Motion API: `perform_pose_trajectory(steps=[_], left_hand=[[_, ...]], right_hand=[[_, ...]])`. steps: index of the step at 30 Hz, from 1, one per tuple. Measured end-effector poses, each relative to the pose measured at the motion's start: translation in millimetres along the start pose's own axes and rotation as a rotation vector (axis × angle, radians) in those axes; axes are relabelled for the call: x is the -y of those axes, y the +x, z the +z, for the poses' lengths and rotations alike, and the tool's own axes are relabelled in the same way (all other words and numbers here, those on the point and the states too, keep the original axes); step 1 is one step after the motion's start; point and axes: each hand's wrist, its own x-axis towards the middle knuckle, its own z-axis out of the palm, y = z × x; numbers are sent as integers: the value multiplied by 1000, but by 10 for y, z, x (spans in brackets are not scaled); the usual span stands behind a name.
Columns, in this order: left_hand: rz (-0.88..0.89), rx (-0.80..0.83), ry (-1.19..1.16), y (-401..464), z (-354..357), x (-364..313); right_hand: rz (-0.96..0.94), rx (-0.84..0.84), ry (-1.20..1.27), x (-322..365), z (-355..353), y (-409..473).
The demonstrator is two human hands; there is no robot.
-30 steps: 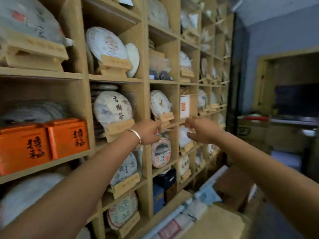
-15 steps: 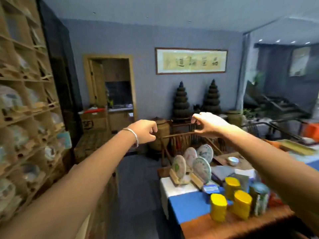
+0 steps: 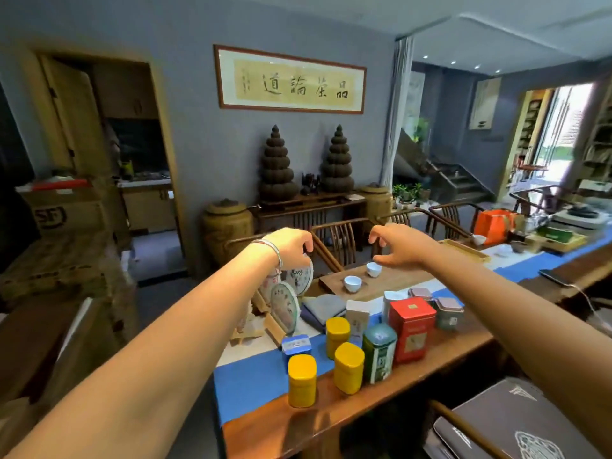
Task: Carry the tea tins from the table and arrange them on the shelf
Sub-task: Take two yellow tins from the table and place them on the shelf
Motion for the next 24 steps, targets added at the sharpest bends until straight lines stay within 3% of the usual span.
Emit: perform_pose_trajectory(steps=[7, 16, 24], left_hand=[[-95, 190, -86, 390, 967, 106], [-119, 510, -110, 764, 2461, 856], [-31, 679, -101, 752, 3331, 1220]], right_hand=[[-125, 236, -4, -313, 1175, 279], [-192, 564, 28, -309, 2836, 802], [-432, 836, -247, -418, 3615, 1047]])
